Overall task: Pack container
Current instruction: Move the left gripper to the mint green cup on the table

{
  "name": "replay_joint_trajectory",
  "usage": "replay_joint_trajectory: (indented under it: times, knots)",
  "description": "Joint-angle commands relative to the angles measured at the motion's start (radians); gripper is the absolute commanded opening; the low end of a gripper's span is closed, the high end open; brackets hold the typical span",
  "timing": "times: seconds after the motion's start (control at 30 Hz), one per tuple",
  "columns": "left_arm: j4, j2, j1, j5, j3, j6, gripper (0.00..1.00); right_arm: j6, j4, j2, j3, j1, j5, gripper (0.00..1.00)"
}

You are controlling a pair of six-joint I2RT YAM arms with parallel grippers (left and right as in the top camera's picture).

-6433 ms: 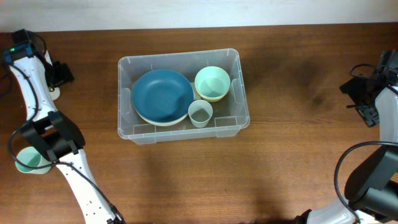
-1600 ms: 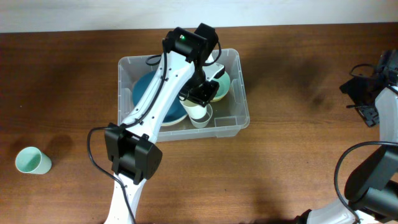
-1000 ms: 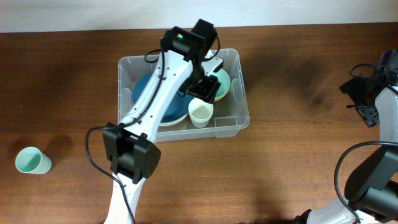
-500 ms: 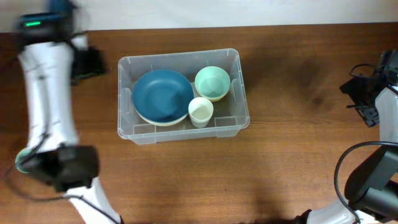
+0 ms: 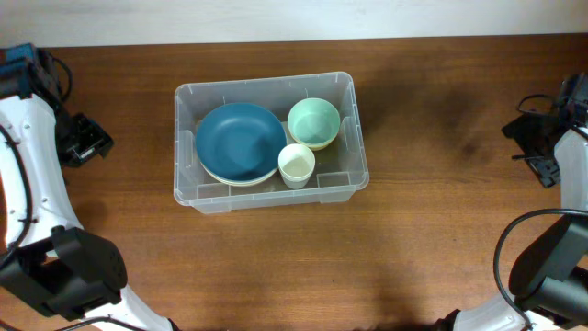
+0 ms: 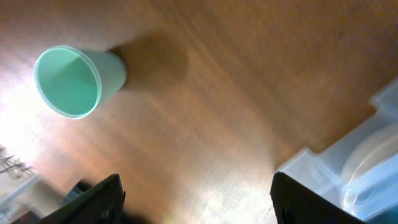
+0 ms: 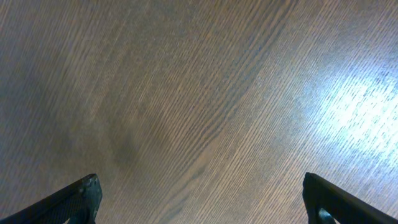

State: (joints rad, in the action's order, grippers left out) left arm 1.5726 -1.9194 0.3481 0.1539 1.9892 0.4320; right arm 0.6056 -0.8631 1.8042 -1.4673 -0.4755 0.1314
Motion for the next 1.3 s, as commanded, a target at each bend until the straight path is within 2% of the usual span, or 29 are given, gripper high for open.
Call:
replay_joint_trajectory:
  times: [0.0, 0.07, 0.33, 0.4, 0.7, 0.97, 1.13, 1.27]
  knots:
    - [-0.052, 0.018, 0.049, -0.019, -0.044, 0.063, 0.77, 0.009, 0.000, 0.003, 0.006, -0.003, 0.016, 0.99]
    - [-0.065, 0.018, 0.090, -0.015, -0.055, 0.095, 0.77, 0.009, 0.000, 0.003, 0.006, -0.003, 0.016, 0.99]
    - [-0.074, 0.018, 0.217, -0.016, -0.127, 0.102, 0.77, 0.009, 0.000, 0.003, 0.006, -0.003, 0.016, 0.99]
    - [-0.082, 0.018, 0.224, -0.015, -0.156, 0.115, 0.77, 0.009, 0.000, 0.003, 0.006, -0.003, 0.016, 0.99]
    - [-0.298, 0.018, 0.273, -0.017, -0.359, 0.151, 0.77, 0.009, 0.000, 0.003, 0.006, -0.003, 0.016, 0.99]
    - [-0.304, 0.018, 0.349, -0.017, -0.388, 0.146, 0.77, 0.009, 0.000, 0.003, 0.006, -0.003, 0.016, 0.99]
    - [-0.328, 0.018, 0.351, -0.015, -0.389, 0.143, 0.76, 0.009, 0.001, 0.003, 0.006, -0.003, 0.016, 0.99]
    - [-0.378, 0.018, 0.351, -0.016, -0.412, 0.138, 0.71, 0.009, 0.000, 0.003, 0.006, -0.003, 0.016, 0.99]
